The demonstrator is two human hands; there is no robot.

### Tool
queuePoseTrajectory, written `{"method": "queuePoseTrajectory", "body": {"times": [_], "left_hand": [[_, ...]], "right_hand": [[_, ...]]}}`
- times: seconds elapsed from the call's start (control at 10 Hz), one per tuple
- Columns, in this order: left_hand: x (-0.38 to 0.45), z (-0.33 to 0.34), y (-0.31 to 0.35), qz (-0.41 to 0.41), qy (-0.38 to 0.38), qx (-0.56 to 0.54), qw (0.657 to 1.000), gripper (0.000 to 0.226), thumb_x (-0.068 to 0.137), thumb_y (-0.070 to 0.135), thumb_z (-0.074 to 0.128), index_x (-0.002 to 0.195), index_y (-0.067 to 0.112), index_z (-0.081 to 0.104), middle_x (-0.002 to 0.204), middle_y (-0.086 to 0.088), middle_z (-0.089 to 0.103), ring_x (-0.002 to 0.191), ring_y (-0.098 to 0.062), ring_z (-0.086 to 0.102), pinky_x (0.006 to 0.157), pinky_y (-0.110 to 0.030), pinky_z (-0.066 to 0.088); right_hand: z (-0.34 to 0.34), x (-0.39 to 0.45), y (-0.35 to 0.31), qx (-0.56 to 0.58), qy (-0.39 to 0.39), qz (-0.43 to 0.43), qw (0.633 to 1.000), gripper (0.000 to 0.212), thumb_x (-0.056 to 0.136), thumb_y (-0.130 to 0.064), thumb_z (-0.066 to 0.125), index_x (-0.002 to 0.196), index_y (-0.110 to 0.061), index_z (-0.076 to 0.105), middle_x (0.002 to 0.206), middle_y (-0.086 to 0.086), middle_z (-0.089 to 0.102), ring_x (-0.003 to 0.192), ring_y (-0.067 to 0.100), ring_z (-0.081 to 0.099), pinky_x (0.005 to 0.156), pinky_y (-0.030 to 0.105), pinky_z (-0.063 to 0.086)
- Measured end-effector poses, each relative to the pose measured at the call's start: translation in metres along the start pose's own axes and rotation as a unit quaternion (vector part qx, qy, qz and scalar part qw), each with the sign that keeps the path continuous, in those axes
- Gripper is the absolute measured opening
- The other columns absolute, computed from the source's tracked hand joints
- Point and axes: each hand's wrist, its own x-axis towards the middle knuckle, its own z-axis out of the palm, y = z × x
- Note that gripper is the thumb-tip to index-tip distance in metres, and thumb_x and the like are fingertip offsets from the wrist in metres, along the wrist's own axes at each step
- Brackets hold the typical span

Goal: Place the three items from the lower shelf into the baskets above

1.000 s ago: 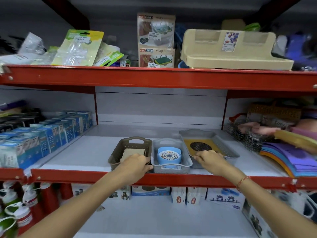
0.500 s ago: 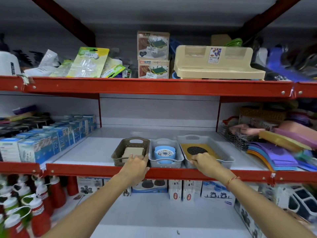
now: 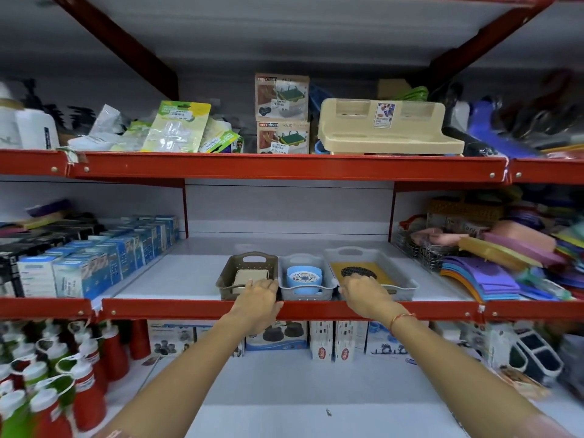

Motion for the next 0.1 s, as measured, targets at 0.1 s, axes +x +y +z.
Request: {"method": "queuePoseTrajectory", "body": {"times": [0.1], "left_hand": [[-0.0051,-0.0172,-0.0009,0.015,0.077,0.000,0.997,0.055,0.099,0.038,0.036,0.146,0.010,0.026,0.154,-0.008,0.032,0.143,-0.023,0.024,0.119,-0.041,0.016]], "right_hand": [[-0.0177,-0.0101,-0.0176,0.004,0.105,-0.031,0.994,0.031,0.099,-0.019,0.038,0.120,-0.003,0.054,0.122,0.016,0.059,0.113,0.033,0.054,0.101,0.041,0.039]]}}
